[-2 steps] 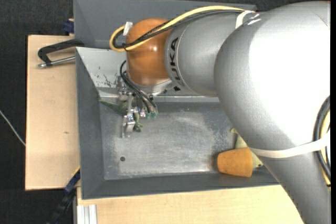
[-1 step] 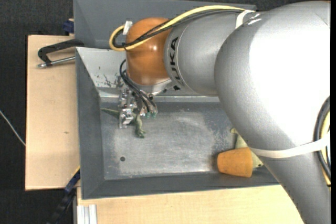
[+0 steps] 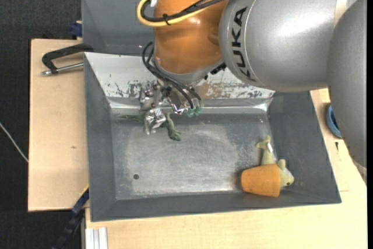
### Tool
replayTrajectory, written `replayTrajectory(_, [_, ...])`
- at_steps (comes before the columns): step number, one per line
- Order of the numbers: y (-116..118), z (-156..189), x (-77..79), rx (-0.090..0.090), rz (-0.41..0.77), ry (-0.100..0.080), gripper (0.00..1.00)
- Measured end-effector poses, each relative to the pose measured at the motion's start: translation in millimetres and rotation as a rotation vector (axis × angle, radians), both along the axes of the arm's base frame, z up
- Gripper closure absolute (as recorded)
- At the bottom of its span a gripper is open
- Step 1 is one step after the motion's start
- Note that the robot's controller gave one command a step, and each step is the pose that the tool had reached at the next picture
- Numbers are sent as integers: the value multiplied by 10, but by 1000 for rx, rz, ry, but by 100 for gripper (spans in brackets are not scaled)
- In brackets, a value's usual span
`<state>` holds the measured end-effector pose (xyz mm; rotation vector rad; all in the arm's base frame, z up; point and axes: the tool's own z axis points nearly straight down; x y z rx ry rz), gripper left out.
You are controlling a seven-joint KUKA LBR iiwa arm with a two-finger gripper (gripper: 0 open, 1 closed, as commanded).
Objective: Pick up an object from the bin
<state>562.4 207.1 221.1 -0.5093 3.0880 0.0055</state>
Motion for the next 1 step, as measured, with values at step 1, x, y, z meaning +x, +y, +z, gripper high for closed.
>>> replayTrajectory(1, [278,330,268,-3,335,0,100])
